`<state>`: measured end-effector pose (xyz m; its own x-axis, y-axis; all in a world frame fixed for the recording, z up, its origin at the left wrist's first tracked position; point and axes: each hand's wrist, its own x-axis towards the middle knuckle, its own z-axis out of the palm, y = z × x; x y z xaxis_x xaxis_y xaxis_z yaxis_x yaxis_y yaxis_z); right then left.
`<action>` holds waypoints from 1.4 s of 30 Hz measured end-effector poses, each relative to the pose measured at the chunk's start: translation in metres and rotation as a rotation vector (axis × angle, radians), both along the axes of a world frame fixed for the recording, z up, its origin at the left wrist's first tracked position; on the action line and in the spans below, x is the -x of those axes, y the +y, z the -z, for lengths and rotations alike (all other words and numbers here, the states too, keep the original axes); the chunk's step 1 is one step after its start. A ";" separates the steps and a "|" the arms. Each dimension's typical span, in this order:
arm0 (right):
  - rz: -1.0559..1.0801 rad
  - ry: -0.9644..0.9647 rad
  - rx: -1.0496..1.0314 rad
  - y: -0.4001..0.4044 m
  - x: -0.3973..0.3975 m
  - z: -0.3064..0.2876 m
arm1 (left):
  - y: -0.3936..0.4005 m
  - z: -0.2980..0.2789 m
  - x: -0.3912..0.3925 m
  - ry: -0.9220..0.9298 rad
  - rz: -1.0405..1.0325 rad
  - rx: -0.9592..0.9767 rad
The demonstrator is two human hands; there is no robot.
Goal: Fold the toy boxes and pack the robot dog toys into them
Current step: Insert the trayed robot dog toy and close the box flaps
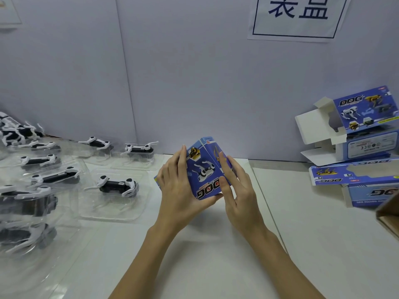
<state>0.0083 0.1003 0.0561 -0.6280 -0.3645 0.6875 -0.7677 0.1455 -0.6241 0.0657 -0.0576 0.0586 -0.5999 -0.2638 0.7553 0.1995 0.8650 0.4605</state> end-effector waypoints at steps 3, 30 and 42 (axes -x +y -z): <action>-0.020 -0.036 0.018 0.002 0.000 -0.001 | -0.001 -0.001 -0.001 0.002 0.017 -0.008; -0.011 0.004 0.014 0.009 0.004 0.001 | 0.003 0.001 0.001 0.044 0.006 0.062; 0.148 -0.108 0.194 -0.002 0.007 0.004 | -0.008 0.019 0.009 -0.146 -0.007 -0.034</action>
